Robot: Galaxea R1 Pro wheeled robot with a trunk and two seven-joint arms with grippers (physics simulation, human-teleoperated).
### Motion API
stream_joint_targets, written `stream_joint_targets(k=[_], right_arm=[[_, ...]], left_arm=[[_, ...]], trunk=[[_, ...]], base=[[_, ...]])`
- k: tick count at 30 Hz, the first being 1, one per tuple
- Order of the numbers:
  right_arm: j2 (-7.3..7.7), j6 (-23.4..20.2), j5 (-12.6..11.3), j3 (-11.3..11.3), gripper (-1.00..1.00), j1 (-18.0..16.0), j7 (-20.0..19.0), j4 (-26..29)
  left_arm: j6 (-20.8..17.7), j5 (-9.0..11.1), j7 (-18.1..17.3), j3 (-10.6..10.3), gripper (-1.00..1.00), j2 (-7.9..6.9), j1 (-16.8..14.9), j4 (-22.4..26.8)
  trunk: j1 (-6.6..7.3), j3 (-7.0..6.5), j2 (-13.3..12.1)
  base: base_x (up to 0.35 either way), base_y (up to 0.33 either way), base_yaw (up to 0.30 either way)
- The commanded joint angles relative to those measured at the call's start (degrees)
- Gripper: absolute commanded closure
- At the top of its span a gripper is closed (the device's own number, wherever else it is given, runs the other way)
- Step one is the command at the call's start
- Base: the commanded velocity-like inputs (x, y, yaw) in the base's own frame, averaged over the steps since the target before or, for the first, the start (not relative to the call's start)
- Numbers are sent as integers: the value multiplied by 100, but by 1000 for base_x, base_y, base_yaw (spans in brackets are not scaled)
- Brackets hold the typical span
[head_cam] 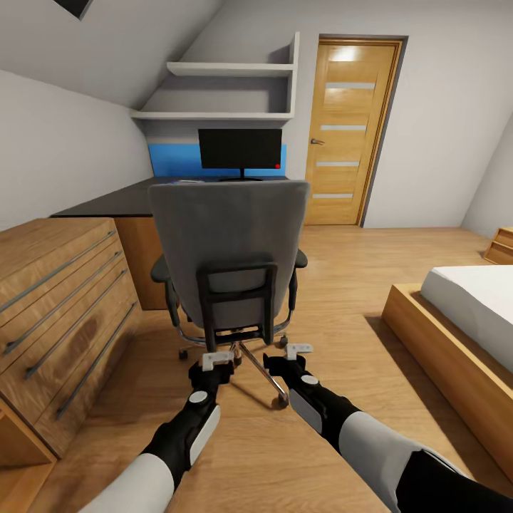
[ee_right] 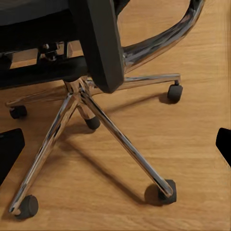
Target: In the bedroom, organize the workspace by keeping the computer under the desk, ensuring the monitor is on the desk, placing the keyboard on the desk next to the monitor, placing the mouse on the desk next to the keyboard, moving the folder from the swivel chair onto the desk next to the mouse, stacking the notebook on top of the folder with the pen on top of the notebook, and positioning the swivel chair next to the desk.
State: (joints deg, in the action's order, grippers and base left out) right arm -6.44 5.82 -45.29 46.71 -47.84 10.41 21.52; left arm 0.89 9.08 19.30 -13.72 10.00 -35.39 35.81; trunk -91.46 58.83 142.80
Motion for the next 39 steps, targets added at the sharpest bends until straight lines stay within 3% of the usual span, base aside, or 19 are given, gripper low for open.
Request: stream_joint_targets(k=[1,8,14,18,39], right_arm=[[2,59,-57,51,-100,-6,32,-3],[3,241,53,53,-100,0,21,-9],[-1,401,391,57,-100,9,16,-13],[1,426,467,58,-100,11,11,-15],[2,438,512,54,-100,11,-7,-16]], left_arm=[[11,57,18,-27,-100,0,-3,-9],[16,50,-20,-58,-100,0,-3,-165],[9,57,-2,-60,-100,0,-3,-183],[10,61,2,-60,-100,0,-3,-187],[17,58,21,-60,-100,0,-3,-193]], trunk=[[1,5,2],[1,5,2],[1,5,2],[1,5,2],[1,5,2]], base=[[0,0,0],[0,0,0],[0,0,0],[80,0,0],[299,0,0]])
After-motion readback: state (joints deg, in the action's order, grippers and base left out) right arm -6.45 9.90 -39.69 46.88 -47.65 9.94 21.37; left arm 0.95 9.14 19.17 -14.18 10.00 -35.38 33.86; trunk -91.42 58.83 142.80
